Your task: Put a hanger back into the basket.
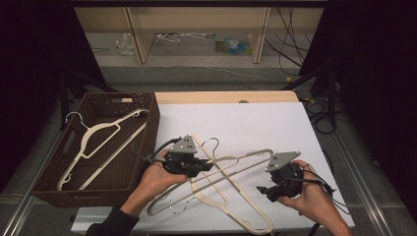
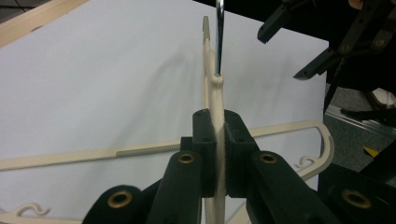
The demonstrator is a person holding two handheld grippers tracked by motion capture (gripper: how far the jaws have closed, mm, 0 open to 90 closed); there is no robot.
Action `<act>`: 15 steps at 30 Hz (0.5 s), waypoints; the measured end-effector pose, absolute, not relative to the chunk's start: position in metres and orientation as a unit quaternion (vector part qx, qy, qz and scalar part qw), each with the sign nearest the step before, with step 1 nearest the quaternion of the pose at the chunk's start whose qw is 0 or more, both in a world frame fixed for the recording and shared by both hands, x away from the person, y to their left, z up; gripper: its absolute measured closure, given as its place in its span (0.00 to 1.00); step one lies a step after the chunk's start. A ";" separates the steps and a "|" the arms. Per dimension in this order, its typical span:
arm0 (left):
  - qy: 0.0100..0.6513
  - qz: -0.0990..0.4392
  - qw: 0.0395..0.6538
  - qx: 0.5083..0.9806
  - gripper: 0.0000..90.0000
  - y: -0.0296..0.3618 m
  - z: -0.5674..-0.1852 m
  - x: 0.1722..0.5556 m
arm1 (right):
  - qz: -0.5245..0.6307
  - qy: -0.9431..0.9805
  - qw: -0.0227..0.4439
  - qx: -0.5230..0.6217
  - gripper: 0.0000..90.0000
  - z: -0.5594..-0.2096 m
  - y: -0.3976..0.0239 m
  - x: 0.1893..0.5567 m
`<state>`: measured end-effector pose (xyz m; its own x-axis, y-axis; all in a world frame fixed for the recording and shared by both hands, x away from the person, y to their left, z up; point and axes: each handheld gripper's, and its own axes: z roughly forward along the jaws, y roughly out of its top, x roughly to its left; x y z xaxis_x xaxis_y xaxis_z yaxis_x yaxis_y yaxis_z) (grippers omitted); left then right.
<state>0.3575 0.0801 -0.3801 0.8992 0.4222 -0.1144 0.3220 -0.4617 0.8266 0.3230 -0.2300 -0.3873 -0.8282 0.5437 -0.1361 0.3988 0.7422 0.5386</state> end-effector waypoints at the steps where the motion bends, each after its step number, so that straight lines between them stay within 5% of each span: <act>1: 0.224 0.052 0.474 0.850 0.95 0.080 -0.379 0.357 | 0.256 0.920 0.148 0.258 0.38 -0.390 -0.229 0.322; 15: 0.247 0.059 0.518 0.817 0.95 0.103 -0.351 0.358 | 0.241 0.924 0.112 0.275 0.33 -0.416 -0.224 0.320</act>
<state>0.3583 0.1029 -0.3509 0.8710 0.4644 -0.1601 0.3429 -0.3414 0.8751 0.3201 -0.2238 -0.4160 -0.8240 0.5615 -0.0752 0.4532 0.7329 0.5074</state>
